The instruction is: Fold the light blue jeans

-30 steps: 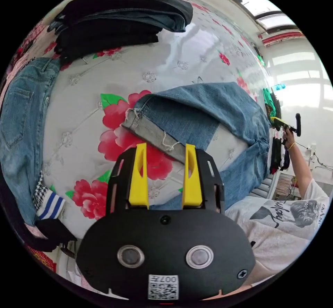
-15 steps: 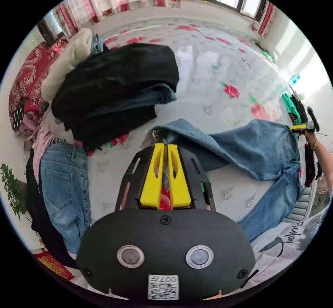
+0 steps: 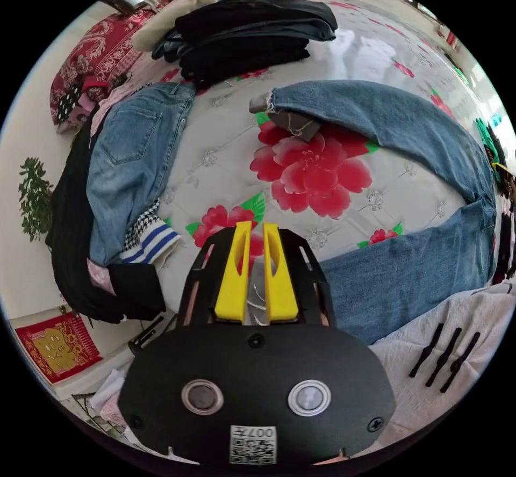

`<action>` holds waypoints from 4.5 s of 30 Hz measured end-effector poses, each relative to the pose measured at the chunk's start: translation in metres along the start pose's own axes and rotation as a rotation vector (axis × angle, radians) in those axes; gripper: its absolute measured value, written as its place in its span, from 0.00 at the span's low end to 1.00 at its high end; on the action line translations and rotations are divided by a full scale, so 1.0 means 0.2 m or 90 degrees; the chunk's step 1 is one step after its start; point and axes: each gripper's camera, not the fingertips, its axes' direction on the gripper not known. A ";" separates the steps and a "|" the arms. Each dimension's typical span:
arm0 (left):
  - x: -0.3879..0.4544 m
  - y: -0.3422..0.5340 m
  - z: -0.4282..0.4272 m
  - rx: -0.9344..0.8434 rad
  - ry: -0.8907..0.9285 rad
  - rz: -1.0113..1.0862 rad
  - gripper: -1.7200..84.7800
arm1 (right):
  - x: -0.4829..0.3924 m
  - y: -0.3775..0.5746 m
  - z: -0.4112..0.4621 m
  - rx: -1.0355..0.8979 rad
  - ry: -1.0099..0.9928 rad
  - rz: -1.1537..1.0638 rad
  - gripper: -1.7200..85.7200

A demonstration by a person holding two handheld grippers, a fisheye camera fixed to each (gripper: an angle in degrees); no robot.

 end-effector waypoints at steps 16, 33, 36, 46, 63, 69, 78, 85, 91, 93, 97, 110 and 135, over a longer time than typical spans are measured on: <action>-0.04 -0.93 -0.04 0.095 0.399 0.059 0.02 | -0.18 -0.35 0.06 -0.016 -0.055 -0.036 0.08; 0.05 -0.27 -0.15 0.109 0.088 0.127 0.10 | -0.09 -0.31 0.03 -0.036 0.000 -0.006 0.09; 0.18 -0.51 -0.13 0.124 0.077 0.212 0.13 | -0.06 -0.37 0.05 -0.073 0.056 -0.024 0.10; 0.72 -1.07 0.30 -0.067 -0.024 0.474 0.15 | -0.04 -0.53 0.21 -0.215 0.115 -0.118 0.10; 0.43 -0.54 -0.32 0.255 0.133 0.312 0.01 | -0.11 -0.19 -0.42 -0.016 0.087 -0.075 0.04; 0.33 0.17 -0.64 0.404 0.137 0.266 0.01 | -0.18 0.37 -0.81 0.136 0.083 -0.024 0.04; 0.33 1.05 -0.24 0.282 0.089 0.214 0.01 | -0.35 1.31 -0.64 0.143 0.024 0.078 0.03; 0.29 1.22 0.24 0.156 0.201 0.114 0.01 | -0.39 1.55 -0.16 -0.026 -0.024 0.067 0.03; 0.41 1.36 -0.03 0.255 0.122 0.235 0.01 | -0.41 1.62 -0.45 0.086 0.075 0.006 0.03; 0.45 1.44 0.05 0.223 0.068 0.247 0.01 | -0.38 1.66 -0.40 0.073 0.071 0.012 0.03; 0.58 1.51 0.53 0.029 -0.030 0.300 0.01 | -0.26 1.73 0.00 -0.042 -0.021 0.049 0.03; 0.23 1.67 0.70 0.039 0.127 0.006 0.08 | -0.20 1.92 -0.05 0.011 -0.051 0.088 0.05; -0.23 1.30 0.77 0.081 0.193 0.009 0.01 | -1.58 0.74 0.56 -0.088 -0.085 -0.352 0.04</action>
